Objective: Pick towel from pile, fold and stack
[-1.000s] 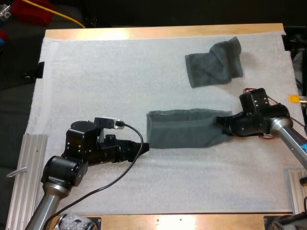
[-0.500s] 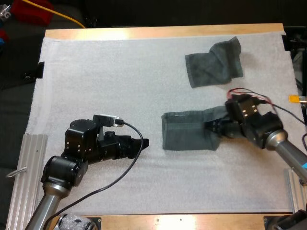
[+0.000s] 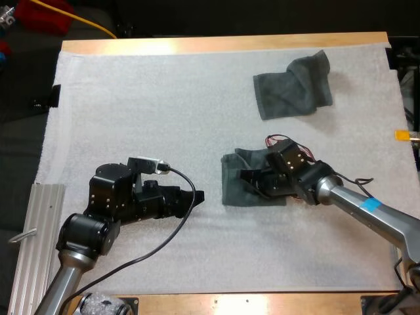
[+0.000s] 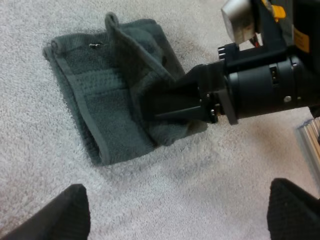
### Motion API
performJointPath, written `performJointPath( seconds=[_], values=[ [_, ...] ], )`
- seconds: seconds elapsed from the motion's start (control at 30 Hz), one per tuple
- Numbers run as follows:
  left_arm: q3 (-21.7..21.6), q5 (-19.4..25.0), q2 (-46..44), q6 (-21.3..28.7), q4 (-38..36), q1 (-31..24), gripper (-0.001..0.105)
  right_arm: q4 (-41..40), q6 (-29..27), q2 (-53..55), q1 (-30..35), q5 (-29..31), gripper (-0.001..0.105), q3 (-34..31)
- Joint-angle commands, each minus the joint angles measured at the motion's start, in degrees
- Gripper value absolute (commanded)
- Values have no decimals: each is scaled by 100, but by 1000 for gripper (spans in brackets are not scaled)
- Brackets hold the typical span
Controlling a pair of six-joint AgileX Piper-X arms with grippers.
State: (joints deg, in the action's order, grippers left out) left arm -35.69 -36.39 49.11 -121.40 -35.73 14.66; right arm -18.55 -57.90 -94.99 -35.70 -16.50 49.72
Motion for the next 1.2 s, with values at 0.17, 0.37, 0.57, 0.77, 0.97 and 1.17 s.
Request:
performJointPath(
  seconds=[0.17,0.37,0.57,0.77,0.97,1.17],
  values=[
    [-36,-73,-42,-9,46,30,71,511,5,14,2,-761,53,26],
    [-36,-73,-42,-9,46,30,71,835,23,154,2,-1044,54,26],
    [-36,-73,-42,-9,46,30,71,761,54,144,-64,-1270,54,26],
    [-36,-73,-42,-9,46,30,71,739,152,-19,-399,-1273,54,26],
    [-36,-73,-42,-9,46,30,71,452,-434,569,-399,-324,54,26],
    [-36,-73,-42,-9,46,30,71,-82,-753,1267,-399,372,54,26]
  ],
)
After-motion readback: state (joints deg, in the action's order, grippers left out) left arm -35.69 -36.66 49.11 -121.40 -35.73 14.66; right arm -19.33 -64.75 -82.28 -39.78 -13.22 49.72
